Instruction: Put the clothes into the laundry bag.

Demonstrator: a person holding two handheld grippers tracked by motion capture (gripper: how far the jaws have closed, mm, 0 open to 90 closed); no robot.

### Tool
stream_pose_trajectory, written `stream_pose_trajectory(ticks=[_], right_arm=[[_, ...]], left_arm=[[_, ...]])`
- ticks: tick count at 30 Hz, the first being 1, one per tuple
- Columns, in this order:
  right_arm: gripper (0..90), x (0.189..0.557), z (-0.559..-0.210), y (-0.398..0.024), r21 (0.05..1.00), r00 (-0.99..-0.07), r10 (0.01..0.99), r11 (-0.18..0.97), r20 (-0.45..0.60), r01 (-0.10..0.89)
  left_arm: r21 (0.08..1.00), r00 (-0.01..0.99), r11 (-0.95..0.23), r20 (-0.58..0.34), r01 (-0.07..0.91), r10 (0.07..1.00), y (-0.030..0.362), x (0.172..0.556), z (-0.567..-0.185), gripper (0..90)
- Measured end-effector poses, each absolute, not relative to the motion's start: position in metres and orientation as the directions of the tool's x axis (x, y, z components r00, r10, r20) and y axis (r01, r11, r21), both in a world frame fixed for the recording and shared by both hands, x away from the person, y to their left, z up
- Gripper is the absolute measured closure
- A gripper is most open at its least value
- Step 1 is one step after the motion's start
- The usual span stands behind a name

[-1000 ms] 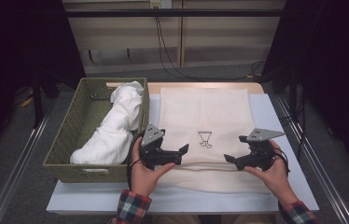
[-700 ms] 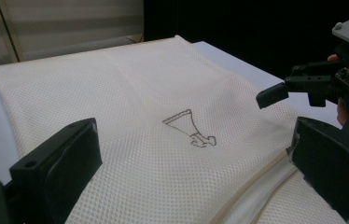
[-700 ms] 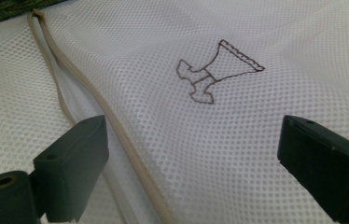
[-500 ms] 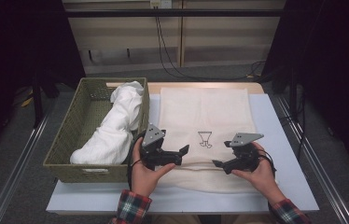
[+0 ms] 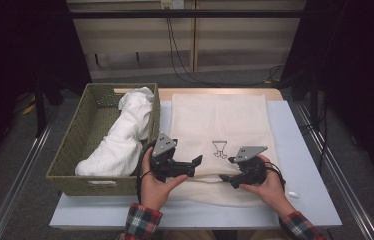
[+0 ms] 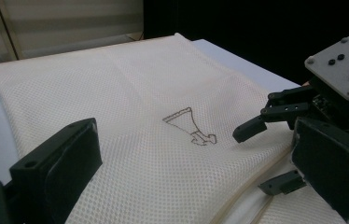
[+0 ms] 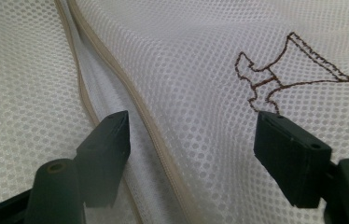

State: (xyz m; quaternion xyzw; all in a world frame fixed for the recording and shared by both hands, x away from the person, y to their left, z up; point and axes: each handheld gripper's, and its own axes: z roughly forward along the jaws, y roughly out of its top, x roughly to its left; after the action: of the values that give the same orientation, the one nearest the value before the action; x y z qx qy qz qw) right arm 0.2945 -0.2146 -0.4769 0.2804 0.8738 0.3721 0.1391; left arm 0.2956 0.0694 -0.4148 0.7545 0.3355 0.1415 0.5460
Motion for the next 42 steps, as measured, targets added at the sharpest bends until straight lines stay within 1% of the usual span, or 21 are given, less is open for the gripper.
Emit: stream_pose_trajectory(ticks=[5,6,8,11,12,16,17,18,23,26,27,28,31,32,36,40,42], right_arm=[[28.7,0.2950,-0.4803,-0.2126,0.717,-0.806,0.591,0.580,-0.042,0.388],[29.4,0.2951,-0.4807,-0.2126,0.718,-0.808,0.588,0.578,-0.037,0.388],[31.9,0.2953,-0.4812,-0.2127,0.718,-0.810,0.585,0.578,-0.035,0.386],[33.4,0.2951,-0.4817,-0.2125,0.715,-0.809,0.586,0.584,-0.042,0.385],[35.7,0.2954,-0.4824,-0.2126,0.717,-0.810,0.585,0.583,-0.044,0.381],[37.7,0.2962,-0.4836,-0.2134,0.722,-0.802,0.596,0.573,-0.043,0.387],[38.8,0.2964,-0.4839,-0.2136,0.725,-0.806,0.591,0.572,-0.039,0.384],[42.7,0.2968,-0.4843,-0.2142,0.729,-0.812,0.582,0.570,-0.034,0.378],[44.8,0.2972,-0.4842,-0.2146,0.730,-0.809,0.587,0.567,-0.033,0.382],[49.1,0.2970,-0.4833,-0.2138,0.723,-0.804,0.593,0.573,-0.040,0.387],[49.1,0.2970,-0.4833,-0.2138,0.723,-0.804,0.593,0.573,-0.040,0.387],[52.0,0.2971,-0.4829,-0.2128,0.722,-0.812,0.582,0.579,-0.041,0.379],[53.2,0.2970,-0.4825,-0.2127,0.722,-0.814,0.580,0.581,-0.041,0.377],[55.4,0.2969,-0.4824,-0.2124,0.721,-0.813,0.581,0.579,-0.036,0.381],[59.0,0.2974,-0.4826,-0.2128,0.722,-0.813,0.582,0.574,-0.029,0.385],[67.5,0.2978,-0.4818,-0.2116,0.718,-0.822,0.568,0.587,-0.036,0.373],[68.4,0.2977,-0.4816,-0.2114,0.716,-0.821,0.570,0.585,-0.028,0.381]], left_arm=[[0.919,0.731,-0.182,-0.147,0.350,0.666,0.0698,0.2953,-0.4147,1.8],[0.920,0.731,-0.190,-0.134,0.343,0.669,0.0700,0.2953,-0.4144,1.8],[0.920,0.731,-0.178,-0.149,0.349,0.666,0.0698,0.2955,-0.4146,1.8],[0.920,0.735,-0.185,-0.143,0.346,0.662,0.0701,0.2957,-0.4144,1.8],[0.919,0.733,-0.188,-0.140,0.346,0.666,0.0698,0.2955,-0.4144,1.8],[0.919,0.732,-0.187,-0.141,0.347,0.666,0.0699,0.2954,-0.4145,1.8],[0.920,0.732,-0.186,-0.140,0.346,0.667,0.0700,0.2955,-0.4143,1.9],[0.920,0.732,-0.186,-0.140,0.346,0.667,0.0700,0.2955,-0.4143,1.8],[0.920,0.729,-0.179,-0.146,0.348,0.668,0.0701,0.2951,-0.4140,1.9],[0.921,0.731,-0.183,-0.141,0.344,0.668,0.0698,0.2951,-0.4141,1.8],[0.920,0.731,-0.183,-0.143,0.347,0.667,0.0694,0.2948,-0.4142,1.8],[0.919,0.733,-0.188,-0.139,0.345,0.666,0.0694,0.2948,-0.4142,1.9],[0.919,0.734,-0.190,-0.138,0.345,0.666,0.0694,0.2949,-0.4142,1.9],[0.920,0.732,-0.188,-0.138,0.345,0.667,0.0695,0.2949,-0.4140,1.9],[0.920,0.732,-0.184,-0.141,0.345,0.667,0.0695,0.2949,-0.4140,1.9],[0.918,0.731,-0.198,-0.129,0.343,0.670,0.0693,0.2954,-0.4147,1.9],[0.919,0.735,-0.196,-0.132,0.342,0.665,0.0694,0.2955,-0.4149,1.9]])
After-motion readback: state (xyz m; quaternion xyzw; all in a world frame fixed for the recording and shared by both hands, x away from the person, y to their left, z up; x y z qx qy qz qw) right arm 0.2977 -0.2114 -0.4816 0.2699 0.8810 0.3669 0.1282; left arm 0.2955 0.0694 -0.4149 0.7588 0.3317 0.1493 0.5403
